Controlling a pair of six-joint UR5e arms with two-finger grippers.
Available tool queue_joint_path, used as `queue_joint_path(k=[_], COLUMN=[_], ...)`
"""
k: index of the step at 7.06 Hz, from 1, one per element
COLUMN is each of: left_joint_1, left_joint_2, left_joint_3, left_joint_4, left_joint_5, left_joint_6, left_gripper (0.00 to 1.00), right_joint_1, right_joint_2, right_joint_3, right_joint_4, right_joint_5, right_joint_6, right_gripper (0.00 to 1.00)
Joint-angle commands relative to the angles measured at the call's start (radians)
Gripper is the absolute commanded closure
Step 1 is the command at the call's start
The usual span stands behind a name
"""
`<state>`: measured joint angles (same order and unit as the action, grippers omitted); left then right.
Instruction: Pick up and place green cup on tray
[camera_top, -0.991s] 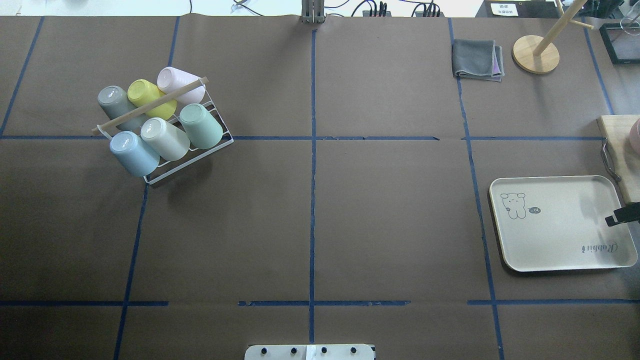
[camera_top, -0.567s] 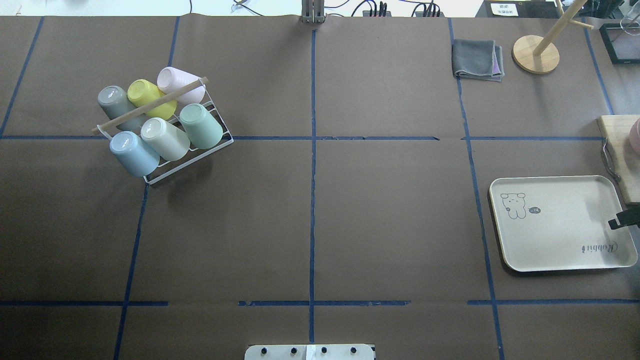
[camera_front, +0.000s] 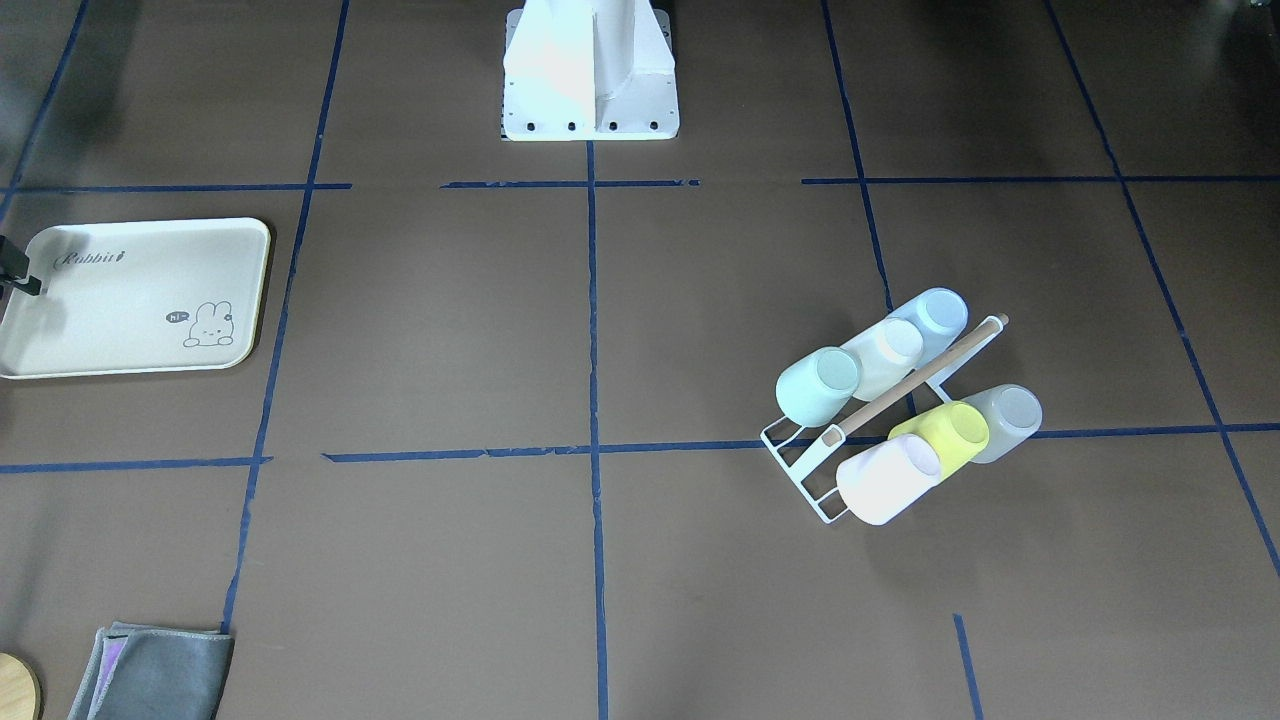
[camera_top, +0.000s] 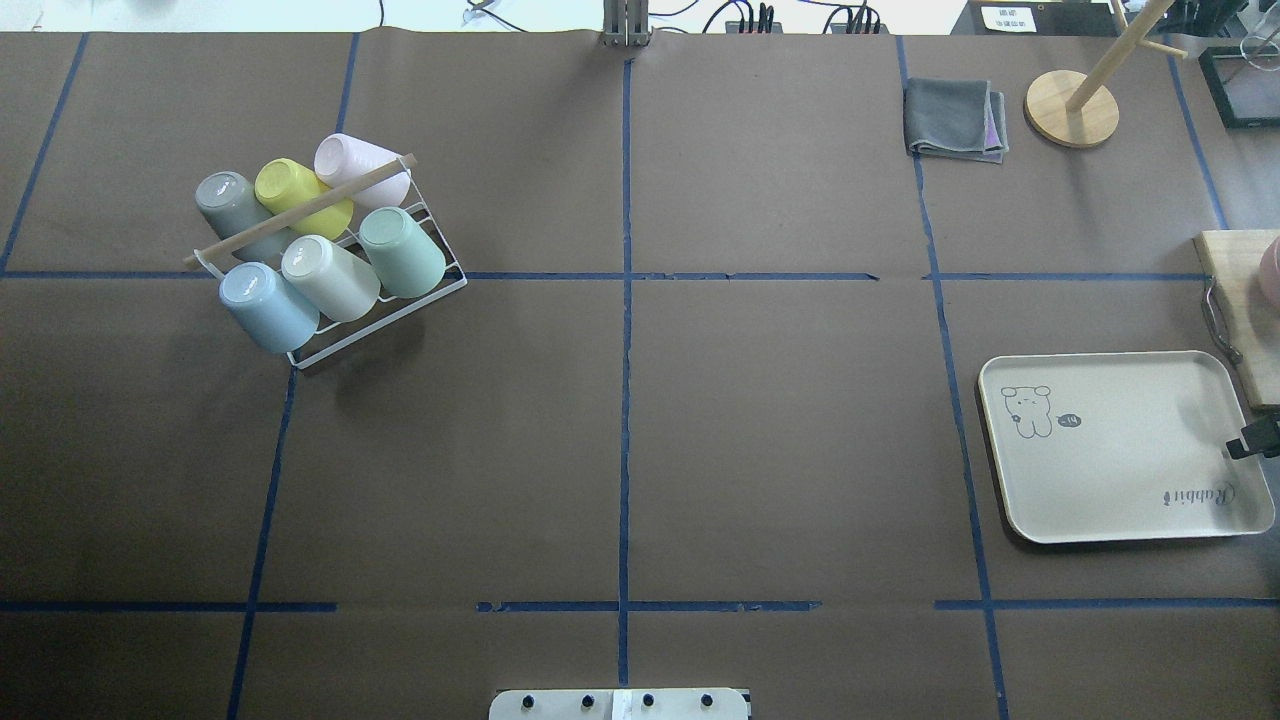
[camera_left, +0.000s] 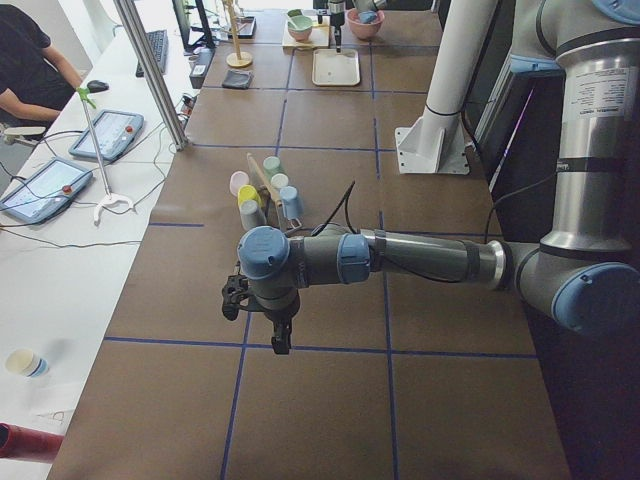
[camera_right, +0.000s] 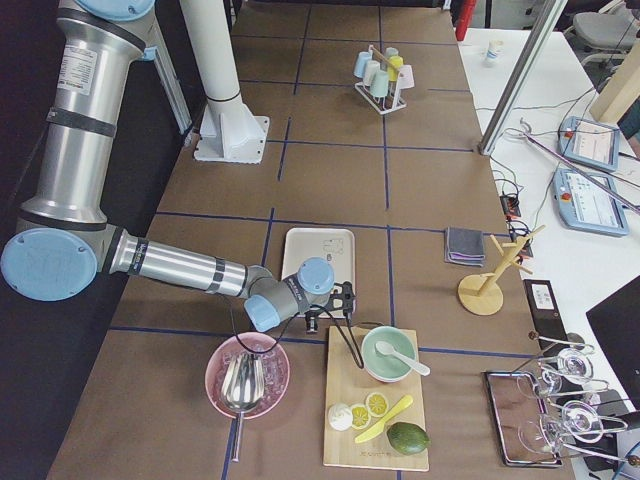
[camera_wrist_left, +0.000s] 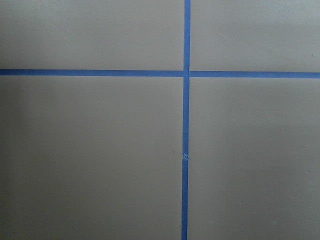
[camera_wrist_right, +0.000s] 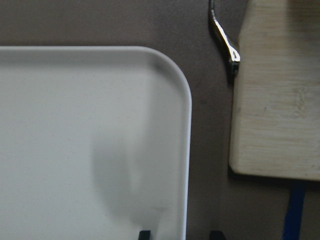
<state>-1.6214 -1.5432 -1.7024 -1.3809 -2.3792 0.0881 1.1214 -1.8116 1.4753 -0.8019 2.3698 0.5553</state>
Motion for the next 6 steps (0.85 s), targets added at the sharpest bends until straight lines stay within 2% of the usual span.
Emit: queue_joint_path(k=[1,2,3,5,6], left_joint_1=[0.0,0.0,0.0,0.0,0.0], left_joint_2=[0.0,0.0,0.0,0.0,0.0], left_joint_3=[0.0,-0.003,-0.005,-0.008,-0.014], left_joint_4=[0.0,0.0,0.0,0.0,0.0], left_joint_5=[0.0,0.002,0.002,0.002,0.002], left_joint_6=[0.001,0.001,-0.001,-0.001,-0.001], left_gripper=[0.0,0.0,0.0,0.0,0.0], right_joint_1=[0.0,0.0,0.0,0.0,0.0], right_joint_2=[0.0,0.0,0.0,0.0,0.0], right_joint_3=[-0.001,-0.001,-0.001,-0.003,-0.001], right_joint_4=[0.0,0.0,0.0,0.001,0.001], right_joint_5=[-0.007,-0.009,-0.009,-0.02,-0.043], right_joint_6=[0.0,0.0,0.0,-0.002,-0.002], right_gripper=[0.57,0.57,0.67,0.95,1.0])
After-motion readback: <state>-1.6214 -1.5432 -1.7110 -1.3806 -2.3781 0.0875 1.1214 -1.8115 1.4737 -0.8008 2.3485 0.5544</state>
